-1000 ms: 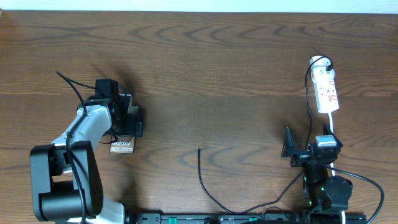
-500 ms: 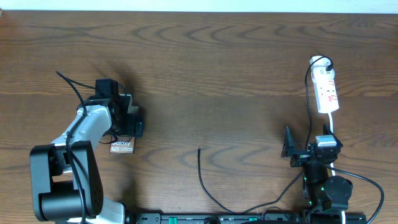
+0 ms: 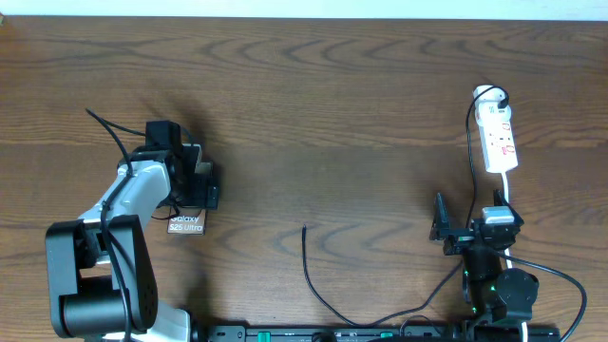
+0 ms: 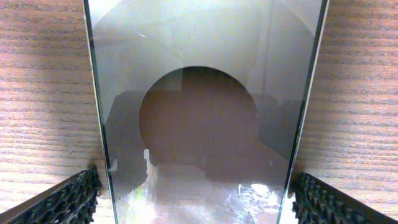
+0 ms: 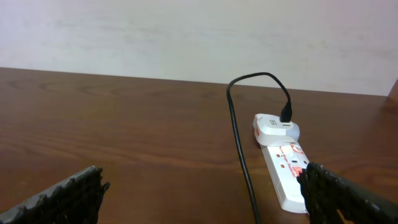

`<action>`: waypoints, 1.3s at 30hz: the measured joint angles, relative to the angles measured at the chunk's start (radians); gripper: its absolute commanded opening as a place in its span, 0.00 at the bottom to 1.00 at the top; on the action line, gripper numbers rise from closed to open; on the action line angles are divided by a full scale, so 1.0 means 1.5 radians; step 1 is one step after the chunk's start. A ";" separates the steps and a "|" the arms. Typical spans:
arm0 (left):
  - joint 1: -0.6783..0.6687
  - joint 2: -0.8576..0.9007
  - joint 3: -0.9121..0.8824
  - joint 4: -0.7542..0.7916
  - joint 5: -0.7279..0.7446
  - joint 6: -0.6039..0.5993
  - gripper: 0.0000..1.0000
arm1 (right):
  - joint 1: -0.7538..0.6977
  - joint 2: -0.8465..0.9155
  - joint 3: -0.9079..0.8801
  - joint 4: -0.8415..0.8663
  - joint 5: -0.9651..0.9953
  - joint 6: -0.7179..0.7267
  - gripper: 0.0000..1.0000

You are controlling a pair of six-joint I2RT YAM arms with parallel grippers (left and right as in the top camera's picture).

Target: Plug charger to phone and switch on socket

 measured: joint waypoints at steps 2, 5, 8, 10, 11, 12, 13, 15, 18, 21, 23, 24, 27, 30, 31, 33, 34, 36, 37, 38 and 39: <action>0.000 0.000 0.000 0.000 0.000 0.000 0.93 | 0.000 0.000 0.000 0.000 0.000 0.000 0.99; 0.000 0.000 0.000 0.000 0.000 0.000 0.91 | 0.000 0.000 0.000 0.000 0.000 0.000 0.99; 0.000 0.000 0.000 0.000 0.000 0.000 0.89 | 0.000 0.000 0.000 0.000 0.000 0.000 0.99; 0.000 0.000 0.000 0.000 0.000 0.000 0.88 | 0.000 0.000 0.000 0.000 0.000 0.000 0.99; 0.000 0.000 0.000 0.000 0.000 0.000 0.87 | 0.000 0.000 0.000 0.000 0.000 0.000 0.99; 0.000 0.000 0.000 0.000 0.000 0.000 0.87 | 0.000 0.000 0.000 0.000 0.000 0.000 0.99; 0.000 0.000 0.000 0.000 0.000 0.000 0.86 | 0.000 0.000 0.000 0.000 0.000 0.000 0.99; 0.000 0.000 0.000 0.000 0.000 0.000 0.84 | 0.000 0.000 0.000 0.000 0.000 0.000 0.99; 0.000 0.000 0.000 0.000 0.000 0.000 0.82 | 0.000 0.000 0.000 0.000 0.000 0.000 0.99; 0.000 0.000 0.000 0.000 0.000 0.000 0.79 | 0.000 0.000 0.000 0.000 0.000 0.000 0.99; 0.000 0.000 0.000 0.000 0.000 0.000 0.79 | 0.000 0.000 0.000 0.000 0.000 0.000 0.99; 0.000 0.000 0.000 0.000 0.000 0.000 0.79 | 0.000 0.000 0.000 0.000 0.000 0.000 0.99; 0.000 0.000 0.000 0.000 0.000 0.000 0.78 | 0.000 0.000 0.000 0.000 0.000 0.000 0.99; 0.000 0.000 0.000 0.000 0.000 0.000 0.77 | 0.000 0.000 0.000 0.000 0.000 0.000 0.99; 0.000 0.000 0.000 0.000 0.000 0.000 0.75 | 0.000 0.000 0.000 0.000 0.000 0.000 0.99; 0.000 -0.001 -0.001 0.001 0.000 0.000 0.74 | 0.000 0.000 0.000 0.000 0.000 0.000 0.99; 0.000 -0.001 -0.001 0.001 0.000 0.000 0.74 | 0.000 0.000 0.000 0.000 0.000 0.000 0.99; 0.000 -0.001 -0.001 0.001 0.000 0.000 0.74 | 0.000 0.000 0.000 0.000 0.000 0.000 0.99; 0.000 -0.001 -0.001 0.001 0.000 0.000 0.73 | 0.000 0.000 0.000 0.000 0.000 0.000 0.99; 0.000 -0.001 -0.001 0.001 0.000 0.000 0.73 | 0.000 0.000 0.000 0.000 0.000 0.000 0.99; 0.000 -0.001 -0.001 0.001 0.000 0.000 0.73 | 0.000 0.000 0.000 0.000 0.000 0.000 0.99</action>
